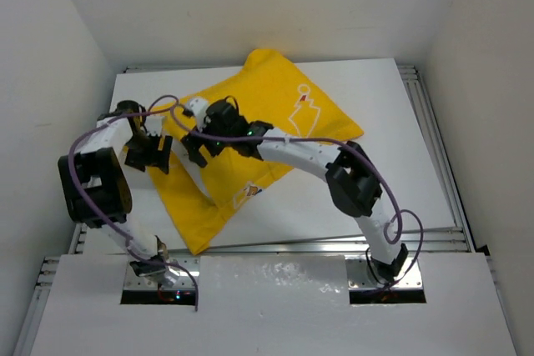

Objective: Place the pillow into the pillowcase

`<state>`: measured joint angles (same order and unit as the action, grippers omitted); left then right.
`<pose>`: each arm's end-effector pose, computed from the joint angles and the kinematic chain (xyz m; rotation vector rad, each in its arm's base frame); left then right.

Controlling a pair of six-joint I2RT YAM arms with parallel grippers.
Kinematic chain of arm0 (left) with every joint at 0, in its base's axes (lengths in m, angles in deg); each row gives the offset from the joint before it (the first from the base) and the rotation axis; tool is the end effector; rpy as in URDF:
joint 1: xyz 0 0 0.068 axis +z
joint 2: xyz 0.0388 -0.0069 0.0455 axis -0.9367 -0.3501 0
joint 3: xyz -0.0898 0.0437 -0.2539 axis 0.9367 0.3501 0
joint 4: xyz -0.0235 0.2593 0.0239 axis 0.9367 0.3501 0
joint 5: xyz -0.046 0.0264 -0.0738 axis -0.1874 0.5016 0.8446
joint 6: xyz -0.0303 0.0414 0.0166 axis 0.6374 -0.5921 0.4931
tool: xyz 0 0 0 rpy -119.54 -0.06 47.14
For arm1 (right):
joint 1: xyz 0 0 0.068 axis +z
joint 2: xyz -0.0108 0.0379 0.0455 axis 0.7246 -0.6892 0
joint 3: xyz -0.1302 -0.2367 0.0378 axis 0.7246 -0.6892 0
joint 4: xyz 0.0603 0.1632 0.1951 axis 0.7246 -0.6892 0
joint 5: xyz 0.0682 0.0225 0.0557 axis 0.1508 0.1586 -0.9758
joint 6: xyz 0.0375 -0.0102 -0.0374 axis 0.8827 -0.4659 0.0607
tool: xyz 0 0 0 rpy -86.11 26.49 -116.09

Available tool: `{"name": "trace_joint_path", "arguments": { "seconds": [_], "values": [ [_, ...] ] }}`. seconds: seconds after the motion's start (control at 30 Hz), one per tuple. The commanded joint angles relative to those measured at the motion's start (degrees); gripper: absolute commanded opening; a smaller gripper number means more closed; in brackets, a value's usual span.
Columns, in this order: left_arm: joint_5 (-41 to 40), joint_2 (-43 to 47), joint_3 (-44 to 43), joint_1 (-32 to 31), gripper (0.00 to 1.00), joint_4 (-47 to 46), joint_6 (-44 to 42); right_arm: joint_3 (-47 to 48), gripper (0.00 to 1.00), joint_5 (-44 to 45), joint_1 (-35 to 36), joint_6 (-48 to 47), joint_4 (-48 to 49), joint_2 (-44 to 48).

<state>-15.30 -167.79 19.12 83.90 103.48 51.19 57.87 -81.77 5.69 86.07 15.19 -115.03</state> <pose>0.2978 0.0716 0.2161 0.2848 2.8852 -0.0802 0.3096 0.4060 0.2522 -0.8569 2.0048 0.7903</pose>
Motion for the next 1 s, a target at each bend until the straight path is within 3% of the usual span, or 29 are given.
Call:
{"name": "trace_joint_path", "arguments": {
  "seconds": [0.0, 0.37, 0.47, 0.5, 0.57, 0.6, 0.63, 0.67, 0.7, 0.73, 0.83, 0.97],
  "values": [
    [4.1, -1.8, 2.2, -0.6, 0.75, -9.7, 7.5, -3.1, 0.99, 12.6, 3.8, -9.3, 2.7, -0.3],
    [6.2, -8.3, 7.1, -2.2, 0.80, -21.9, 16.9, -2.5, 0.99, 22.4, 4.7, -6.2, 4.3, -13.8],
    [3.0, -9.8, 8.0, -4.6, 0.78, -23.6, 19.2, -3.4, 0.85, 22.7, 4.7, -3.9, 5.1, -15.2],
    [1.5, -11.2, 8.5, -5.2, 0.75, -24.0, 19.8, -3.4, 0.78, 22.8, 4.7, -3.5, 5.0, -15.5],
    [-0.3, -12.8, 9.0, -6.5, 0.66, -25.2, 20.8, -4.1, 0.53, 22.7, 4.7, -2.6, 5.0, -15.9],
    [-0.3, -15.0, 8.5, -6.6, 0.47, -25.2, 21.2, -4.6, 0.43, 22.5, 4.7, -2.3, 5.2, -15.7],
    [-0.9, -15.5, 7.7, -7.0, 0.36, -24.1, 21.5, -5.0, 0.33, 22.5, 4.7, -2.0, 5.4, -15.5],
    [-0.7, -16.0, 6.8, -7.4, 0.25, -24.0, 21.3, -5.7, 0.16, 22.6, 4.7, -1.7, 5.8, -15.2],
    [-1.0, -16.1, 6.8, -7.4, 0.00, -24.1, 21.5, -6.1, 0.08, 22.6, 4.7, -1.6, 5.9, -14.9],
    [-0.8, -16.2, 6.6, -7.3, 0.00, -24.2, 21.4, -6.2, 0.00, 22.6, 4.6, -1.3, 6.1, -14.7],
    [0.3, -16.3, 5.2, -6.8, 0.00, -22.0, 19.8, -6.7, 0.00, 22.3, 3.1, 0.9, 6.6, -13.2],
    [0.2, -8.3, 6.7, -3.3, 0.00, -19.6, 14.8, -12.5, 0.00, 16.3, -4.5, 13.1, 12.1, -6.8]
  ]
}}
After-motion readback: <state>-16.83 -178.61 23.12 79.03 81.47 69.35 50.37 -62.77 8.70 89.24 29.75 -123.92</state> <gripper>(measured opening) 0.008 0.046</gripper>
